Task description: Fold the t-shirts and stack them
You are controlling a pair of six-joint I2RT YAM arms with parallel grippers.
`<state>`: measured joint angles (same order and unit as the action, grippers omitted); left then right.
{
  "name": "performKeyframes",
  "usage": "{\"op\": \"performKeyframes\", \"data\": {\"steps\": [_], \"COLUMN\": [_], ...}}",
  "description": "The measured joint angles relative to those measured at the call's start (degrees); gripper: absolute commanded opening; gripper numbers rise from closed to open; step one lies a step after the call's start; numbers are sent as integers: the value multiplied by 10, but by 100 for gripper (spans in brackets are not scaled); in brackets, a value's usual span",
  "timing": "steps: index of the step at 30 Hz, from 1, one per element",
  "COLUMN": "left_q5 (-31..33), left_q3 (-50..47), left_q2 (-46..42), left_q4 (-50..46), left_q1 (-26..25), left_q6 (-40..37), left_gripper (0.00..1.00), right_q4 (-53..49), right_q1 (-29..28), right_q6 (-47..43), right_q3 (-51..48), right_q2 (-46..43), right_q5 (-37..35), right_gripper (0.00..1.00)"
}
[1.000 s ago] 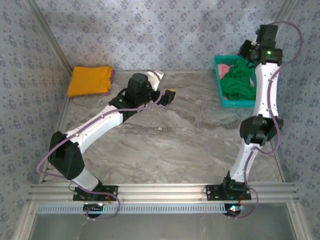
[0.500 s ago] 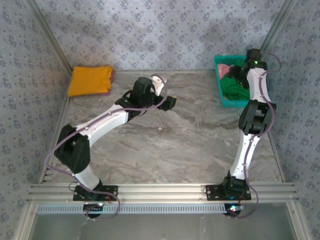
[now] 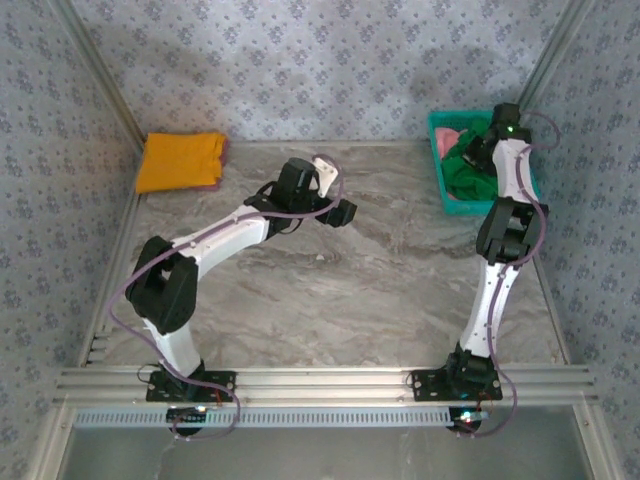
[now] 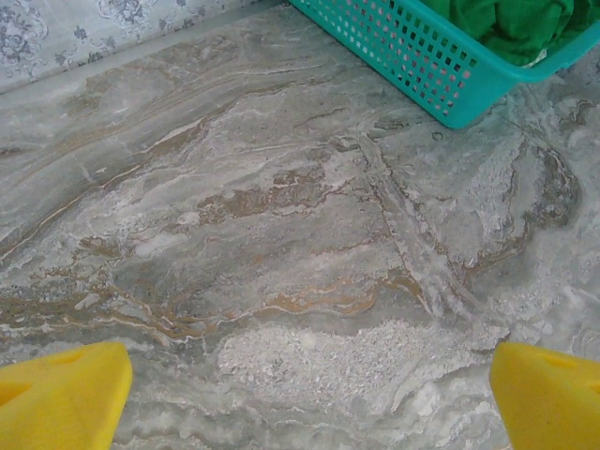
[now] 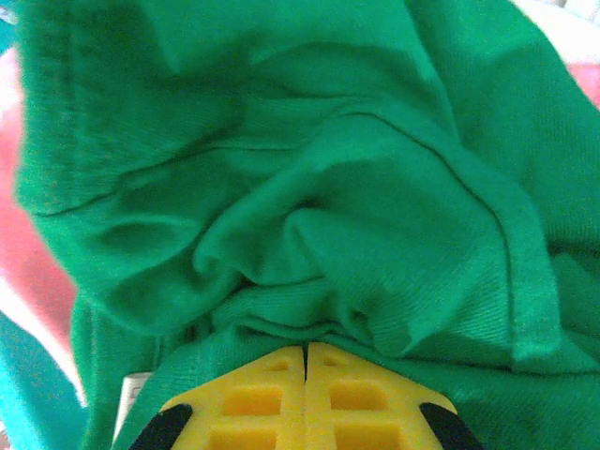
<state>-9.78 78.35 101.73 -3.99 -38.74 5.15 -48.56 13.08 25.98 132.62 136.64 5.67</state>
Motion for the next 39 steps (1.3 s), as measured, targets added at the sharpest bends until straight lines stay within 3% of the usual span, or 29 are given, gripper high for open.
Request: {"op": "performKeyframes", "data": {"steps": [4, 13, 20, 25, 30, 39], "left_q5": [9, 43, 54, 63, 74, 116], "left_q3": [0, -40, -55, -63, -81, -125], "left_q2": [-1, -45, -54, -89, -180, -301], "left_q4": [-5, 15, 25, 23, 29, 56], "left_q1": [0, 0, 0, 1, 1, 20], "left_q6": [0, 3, 5, 5, -2, -17], "left_gripper": [98, 98, 98, 98, 98, 98], "right_q4": [10, 65, 61, 14, 7, 19], "right_q1": [-6, -17, -27, -83, -144, -296], "right_q6": [0, -5, -25, -63, -117, -212], "right_q3": [-9, -41, -37, 66, 210, 223], "right_q2": [-39, -220, -239, -238, -247, -315], "right_q5": [-10, -29, -25, -40, -51, -62], "right_gripper": [0, 0, 0, 0, 0, 0]}}
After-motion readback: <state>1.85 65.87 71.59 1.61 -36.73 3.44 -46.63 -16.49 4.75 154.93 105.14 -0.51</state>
